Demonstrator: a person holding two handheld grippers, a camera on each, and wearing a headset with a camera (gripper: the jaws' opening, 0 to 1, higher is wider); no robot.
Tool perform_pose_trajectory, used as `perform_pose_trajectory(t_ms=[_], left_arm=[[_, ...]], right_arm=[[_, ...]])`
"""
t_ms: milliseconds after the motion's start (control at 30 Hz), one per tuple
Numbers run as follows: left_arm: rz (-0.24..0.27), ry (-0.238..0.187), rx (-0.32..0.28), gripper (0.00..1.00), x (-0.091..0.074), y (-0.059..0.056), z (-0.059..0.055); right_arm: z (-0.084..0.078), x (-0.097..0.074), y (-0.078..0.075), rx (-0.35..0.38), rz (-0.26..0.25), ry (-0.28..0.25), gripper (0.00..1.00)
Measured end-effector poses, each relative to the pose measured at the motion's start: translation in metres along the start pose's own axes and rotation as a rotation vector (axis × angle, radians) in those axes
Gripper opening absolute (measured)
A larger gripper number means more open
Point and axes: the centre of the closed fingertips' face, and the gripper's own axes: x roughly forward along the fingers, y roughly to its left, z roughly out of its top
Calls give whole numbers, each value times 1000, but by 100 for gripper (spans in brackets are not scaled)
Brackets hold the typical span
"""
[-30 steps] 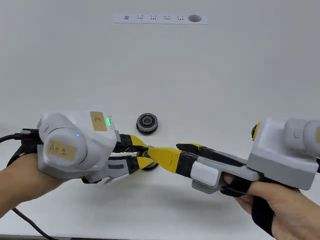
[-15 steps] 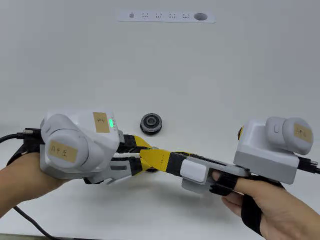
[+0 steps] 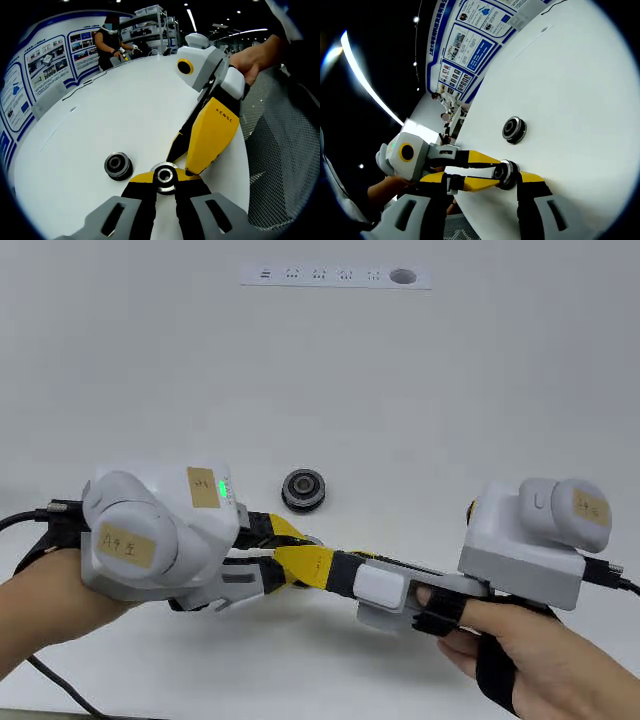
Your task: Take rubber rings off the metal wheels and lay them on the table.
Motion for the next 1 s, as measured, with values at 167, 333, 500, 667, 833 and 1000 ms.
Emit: perform_pose_trajectory(t_ms=[167, 333, 500, 667, 833, 1000], left_arm=[[0, 2, 1, 13, 0, 0, 0], [2, 1, -1, 13, 0, 0, 0], [4, 2, -2, 13, 0, 1, 0], [4, 2, -3, 13, 0, 0, 0], [5, 2, -6, 13, 0, 0, 0], [5, 1, -10, 13, 0, 1, 0]], right_arm=[[-1, 1, 0, 0, -2, 2, 56], [-1, 2, 0, 1, -5, 5, 56], [-1, 2, -1, -16, -17, 13, 55], [-1, 2, -1, -9, -24, 9, 55], [-1, 2, -2, 2, -35, 16, 55], [-3, 1, -2, -4, -45, 24, 55]])
